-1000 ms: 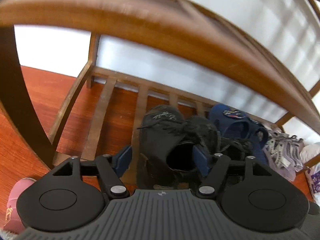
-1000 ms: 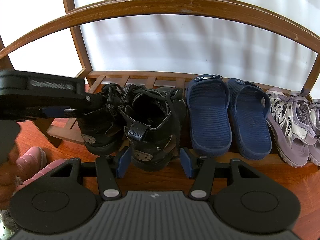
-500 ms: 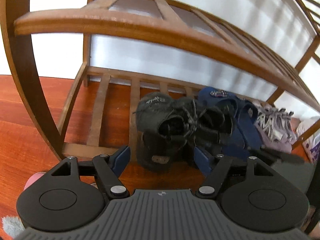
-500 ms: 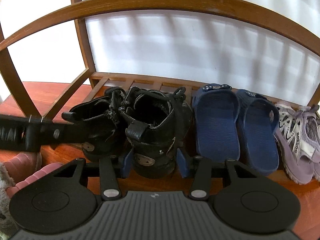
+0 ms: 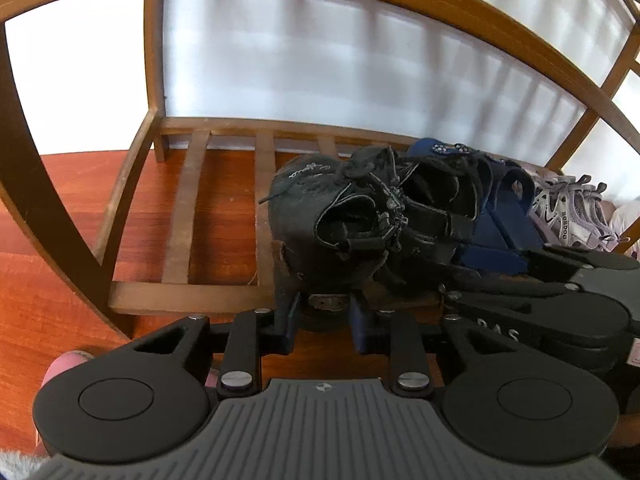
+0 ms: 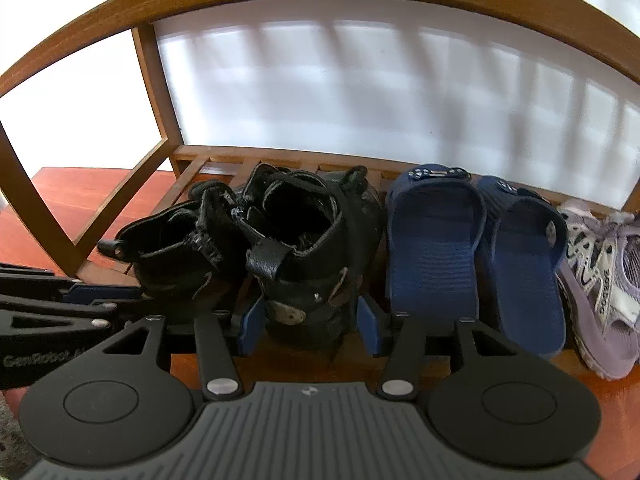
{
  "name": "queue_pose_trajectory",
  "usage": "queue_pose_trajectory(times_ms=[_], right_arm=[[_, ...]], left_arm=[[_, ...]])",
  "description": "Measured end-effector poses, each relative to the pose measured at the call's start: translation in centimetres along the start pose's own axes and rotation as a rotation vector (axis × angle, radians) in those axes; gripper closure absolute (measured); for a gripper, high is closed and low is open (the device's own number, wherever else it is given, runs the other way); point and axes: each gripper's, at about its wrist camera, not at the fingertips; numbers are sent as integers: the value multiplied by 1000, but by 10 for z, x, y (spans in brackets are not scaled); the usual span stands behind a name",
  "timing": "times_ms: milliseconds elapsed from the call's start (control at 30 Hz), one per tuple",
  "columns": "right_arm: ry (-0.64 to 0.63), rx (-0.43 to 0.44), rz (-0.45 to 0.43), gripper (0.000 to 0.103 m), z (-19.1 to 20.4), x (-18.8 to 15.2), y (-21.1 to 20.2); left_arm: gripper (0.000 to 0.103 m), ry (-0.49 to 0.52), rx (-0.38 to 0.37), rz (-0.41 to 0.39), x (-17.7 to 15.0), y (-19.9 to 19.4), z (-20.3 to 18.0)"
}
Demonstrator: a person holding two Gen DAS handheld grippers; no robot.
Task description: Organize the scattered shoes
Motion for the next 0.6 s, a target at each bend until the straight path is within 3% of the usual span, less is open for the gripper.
queue_pose_trajectory(times_ms=[400, 600], right_arm=[[28, 1, 14, 45, -7, -15, -27], [44, -4, 23, 43, -9, -23, -41]], left_arm=[[71, 2, 4, 6, 6, 7, -1], [47, -6, 2, 6, 1, -6, -3]])
Point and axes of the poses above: each gripper's, at about its wrist camera, not at the fingertips, and y roughly the way its jaws point, z to its left, x to its top, and after that the axes turned 1 degree about -y, right-handed
